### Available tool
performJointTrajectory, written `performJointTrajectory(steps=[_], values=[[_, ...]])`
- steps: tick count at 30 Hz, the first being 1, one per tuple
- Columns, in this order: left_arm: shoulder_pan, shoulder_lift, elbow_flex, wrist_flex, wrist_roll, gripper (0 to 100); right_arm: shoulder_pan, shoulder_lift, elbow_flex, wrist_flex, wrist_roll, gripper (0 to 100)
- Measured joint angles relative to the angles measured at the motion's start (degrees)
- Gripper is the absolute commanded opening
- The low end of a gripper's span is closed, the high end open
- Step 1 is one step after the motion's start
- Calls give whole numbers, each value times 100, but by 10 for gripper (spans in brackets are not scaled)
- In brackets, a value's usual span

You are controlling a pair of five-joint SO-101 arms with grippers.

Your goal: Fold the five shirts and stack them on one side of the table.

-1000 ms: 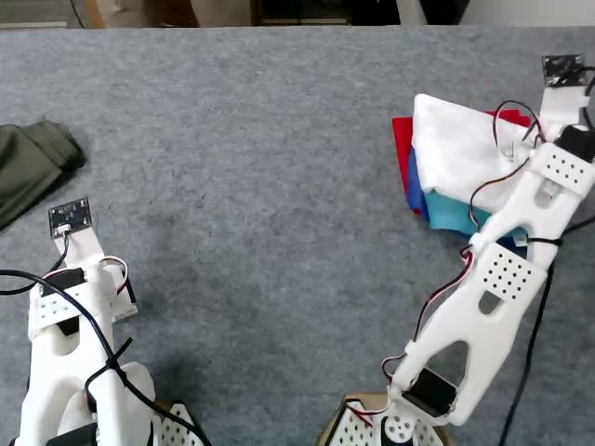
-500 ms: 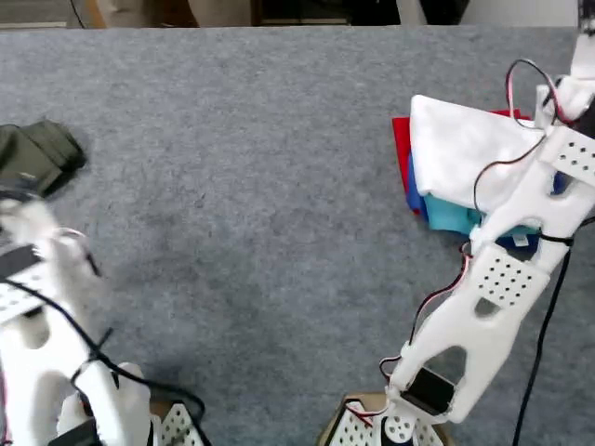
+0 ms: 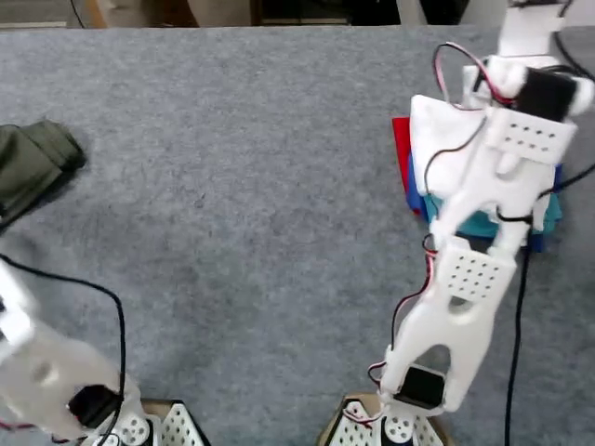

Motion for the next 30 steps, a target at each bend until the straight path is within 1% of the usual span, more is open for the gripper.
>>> performJointTrajectory(steps=[3, 5, 8, 9, 12, 14, 17, 18, 19, 22, 24, 27, 30], values=[[185, 1407, -1248, 123, 369, 184, -237, 0, 343, 0, -202, 38], [308, 2075, -2180, 369, 448, 134, -396, 0, 527, 0, -290, 38], [422, 2901, -3473, 1073, 457, 8, -536, 0, 695, 0, -325, 38], [484, 3147, -3930, 1327, 457, 23, -554, 0, 765, 0, -325, 38], [659, 3701, -5275, 2207, 466, 20, -554, 0, 958, 0, -325, 38], [695, 3938, -5987, 2980, 413, 18, -554, 0, 1073, 0, -325, 38], [879, 4141, -7051, 4440, -105, 18, -554, 0, 1160, 0, -325, 38], [967, 4141, -7332, 4782, -264, 18, -571, 0, 1169, 0, -325, 38], [1046, 4132, -7516, 4941, -378, 18, -589, 0, 1169, 0, -325, 38], [1090, 3930, -7666, 5125, -695, 18, -703, 0, 1178, 0, -325, 38], [1064, 3560, -7393, 5152, -967, 18, -826, 0, 1178, 0, -325, 39], [1064, 2725, -6435, 5152, -1354, 18, -1116, 0, 1178, 0, -325, 40], [1099, 1635, -5011, 5152, -1714, 18, -1495, 0, 1178, 0, -325, 40]])
